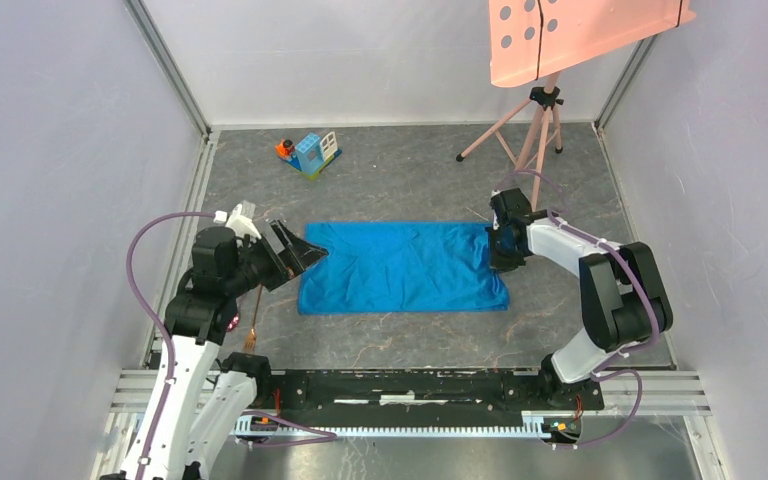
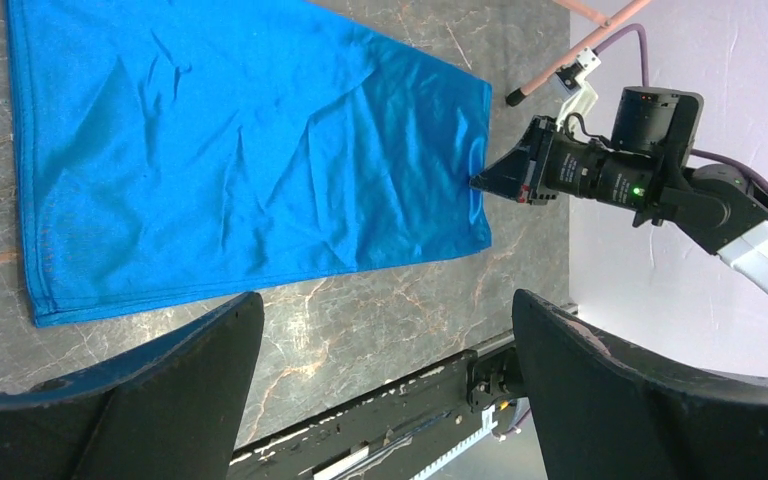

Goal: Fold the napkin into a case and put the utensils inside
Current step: Pick up the rectangle-folded napkin from the center of the board.

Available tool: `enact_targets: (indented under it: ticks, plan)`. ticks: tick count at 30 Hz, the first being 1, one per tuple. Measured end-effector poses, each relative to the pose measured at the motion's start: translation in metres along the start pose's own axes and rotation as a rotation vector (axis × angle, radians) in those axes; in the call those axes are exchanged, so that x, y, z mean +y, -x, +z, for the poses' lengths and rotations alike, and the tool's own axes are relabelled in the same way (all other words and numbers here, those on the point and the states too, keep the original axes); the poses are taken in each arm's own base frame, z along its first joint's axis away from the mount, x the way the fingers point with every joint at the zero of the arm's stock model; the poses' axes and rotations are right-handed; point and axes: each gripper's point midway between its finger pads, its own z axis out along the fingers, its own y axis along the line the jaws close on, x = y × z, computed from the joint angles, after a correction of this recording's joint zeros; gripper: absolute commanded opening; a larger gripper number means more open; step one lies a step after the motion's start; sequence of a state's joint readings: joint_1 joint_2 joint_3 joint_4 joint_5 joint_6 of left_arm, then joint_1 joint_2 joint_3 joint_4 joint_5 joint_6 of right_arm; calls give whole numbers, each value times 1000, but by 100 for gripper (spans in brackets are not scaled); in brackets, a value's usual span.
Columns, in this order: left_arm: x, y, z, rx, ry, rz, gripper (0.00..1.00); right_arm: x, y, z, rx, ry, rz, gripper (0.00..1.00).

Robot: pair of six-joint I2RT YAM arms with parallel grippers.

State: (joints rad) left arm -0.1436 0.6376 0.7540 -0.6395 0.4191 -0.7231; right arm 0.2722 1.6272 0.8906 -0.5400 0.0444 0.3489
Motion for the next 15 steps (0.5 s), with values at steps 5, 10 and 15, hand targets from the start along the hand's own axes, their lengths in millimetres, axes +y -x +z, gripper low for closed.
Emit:
enact_targets:
  ticks: [5, 10, 15]
  plan:
    - [-1, -2, -3, 6, 0, -2, 100, 0, 10, -2, -44, 20, -93, 0]
    - [-2, -4, -2, 22, -9, -6, 100, -43, 5, -11, -76, -167, -205, 0]
    - [-3, -7, 0, 46, -17, -12, 100, -76, 2, -31, -88, -325, -256, 0]
